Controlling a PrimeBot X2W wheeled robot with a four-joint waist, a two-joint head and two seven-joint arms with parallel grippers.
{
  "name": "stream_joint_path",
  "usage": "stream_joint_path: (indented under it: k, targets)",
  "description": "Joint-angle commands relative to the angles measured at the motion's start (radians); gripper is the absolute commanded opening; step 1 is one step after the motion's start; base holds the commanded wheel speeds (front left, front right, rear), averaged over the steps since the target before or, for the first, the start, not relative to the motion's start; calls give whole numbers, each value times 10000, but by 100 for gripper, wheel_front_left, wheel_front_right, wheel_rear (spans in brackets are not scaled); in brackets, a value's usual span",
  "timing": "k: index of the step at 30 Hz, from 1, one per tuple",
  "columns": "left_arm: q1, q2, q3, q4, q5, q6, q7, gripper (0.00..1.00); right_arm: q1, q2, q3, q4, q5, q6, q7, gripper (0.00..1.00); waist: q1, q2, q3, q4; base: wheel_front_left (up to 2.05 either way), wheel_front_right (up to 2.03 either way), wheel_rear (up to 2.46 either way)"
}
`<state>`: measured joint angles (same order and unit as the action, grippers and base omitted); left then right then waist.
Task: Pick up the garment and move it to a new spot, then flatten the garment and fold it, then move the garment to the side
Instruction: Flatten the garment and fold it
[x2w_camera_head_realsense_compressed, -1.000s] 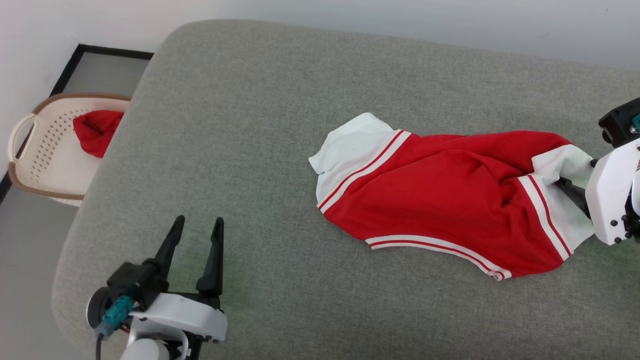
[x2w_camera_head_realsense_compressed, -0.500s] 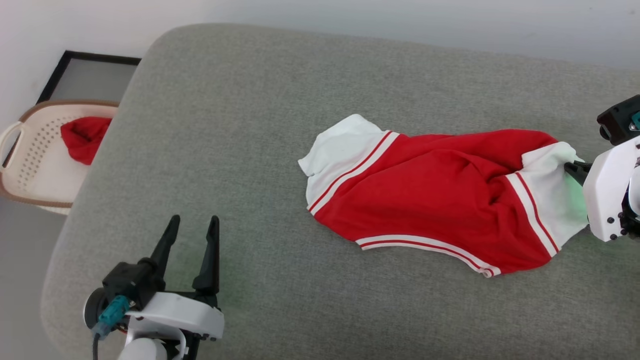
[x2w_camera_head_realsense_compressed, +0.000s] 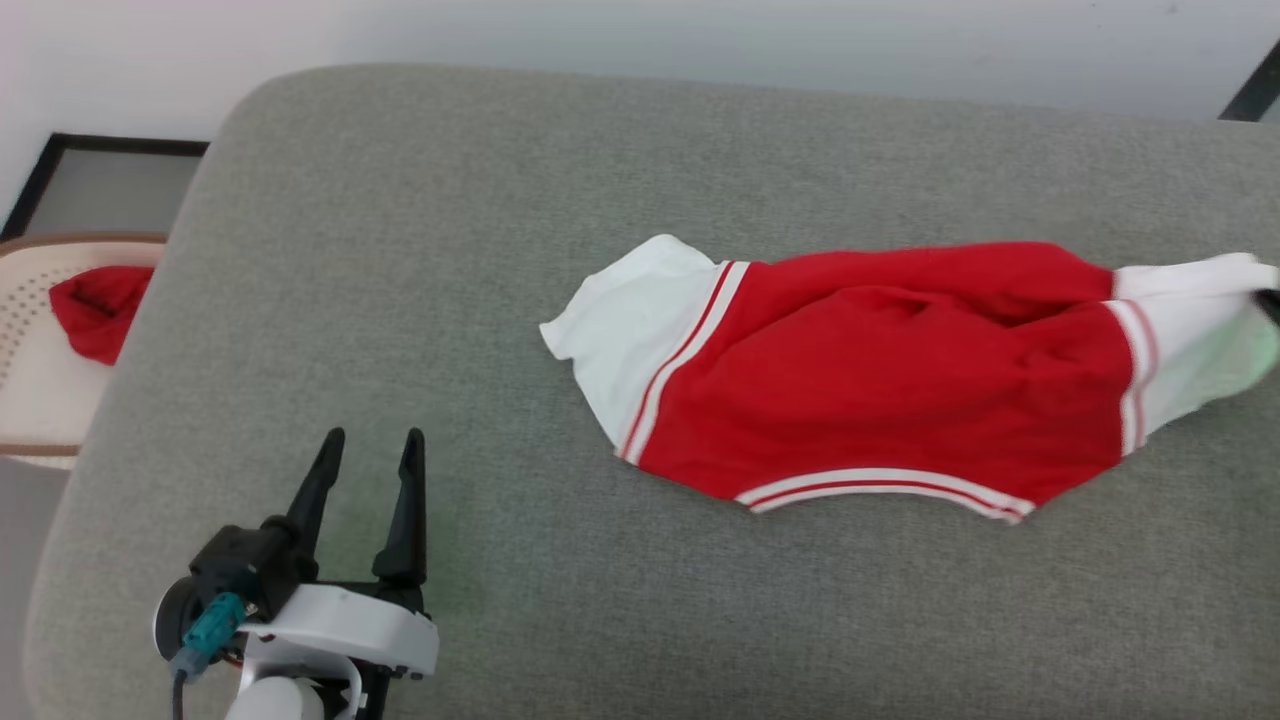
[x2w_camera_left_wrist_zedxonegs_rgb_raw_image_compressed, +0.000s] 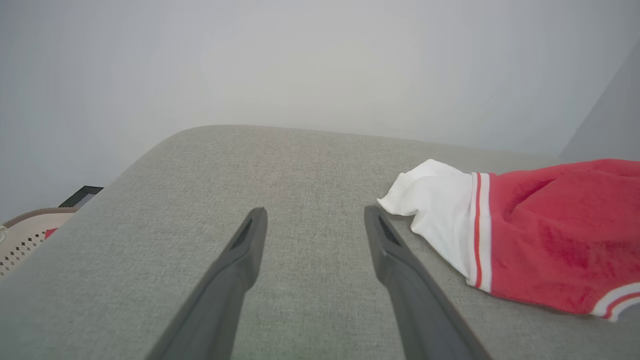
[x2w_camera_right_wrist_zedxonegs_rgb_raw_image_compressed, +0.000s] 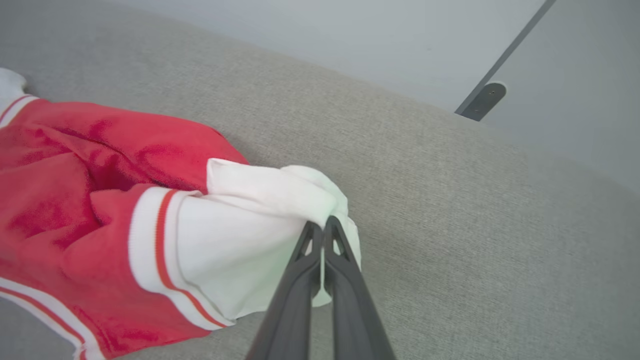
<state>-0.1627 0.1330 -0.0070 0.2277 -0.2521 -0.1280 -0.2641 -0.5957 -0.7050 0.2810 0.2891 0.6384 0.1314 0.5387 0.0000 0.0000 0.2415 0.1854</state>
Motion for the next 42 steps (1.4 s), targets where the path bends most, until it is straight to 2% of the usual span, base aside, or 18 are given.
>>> stream_joint_path:
  k: [1,5,9,10,17,21,26,34,36,38,39,40,42]
  targets:
    - [86,57,-4,-59,-25,-37,-2,100,443,55,-781,-133,-227,-14,90,0,0,0,7,-153,0,0,0]
    - [53,99,-76,-68,-109,-30,-2,100,1184,563,-2651,-234,-889,-15,274,0,0,0,56,-276,0,0,0]
    - [-4,136,-152,-52,-156,-31,-2,100,2138,1419,-4057,-689,-1383,-15,355,0,0,0,74,-273,0,0,0]
    - [-4,136,-152,-52,-156,-31,-2,100,2138,1419,-4057,-689,-1383,-15,355,0,0,0,74,-273,0,0,0]
    - [118,184,-102,-9,-233,-30,-2,100,3826,2579,-5503,-1870,-2333,-15,482,0,0,0,169,-317,0,0,0]
    - [134,214,-70,12,-245,-32,-2,100,3951,3135,-6269,-2444,-2822,-15,300,0,0,0,207,-411,0,0,0]
    - [-68,241,-158,47,-251,-31,-2,100,3953,3614,-6906,-2572,-3763,-15,420,0,0,0,260,-445,0,0,0]
    - [-270,320,-280,184,-329,-31,-2,100,3619,4180,-6859,-1920,-4477,-15,302,0,0,0,513,-485,0,0,0]
    - [-325,366,-259,211,-375,-31,-2,100,3517,4176,-6857,-1747,-4542,-15,147,10,0,0,561,-485,0,0,0]
    - [-376,427,-215,230,-425,-31,-2,100,3369,4236,-6837,-1659,-4558,-15,-103,42,0,0,591,-504,0,0,0]
    - [-398,458,-190,243,-459,-31,-2,100,3321,4247,-6840,-1634,-4610,-15,-246,74,0,0,601,-521,0,0,0]
    - [-412,491,-162,266,-474,-31,-2,100,3279,4257,-6827,-1598,-4652,-15,-373,100,0,0,595,-541,0,0,0]
    - [-450,576,-114,296,-525,-31,-2,100,3175,4312,-6794,-1605,-4663,-15,-656,100,0,0,572,-592,0,0,0]
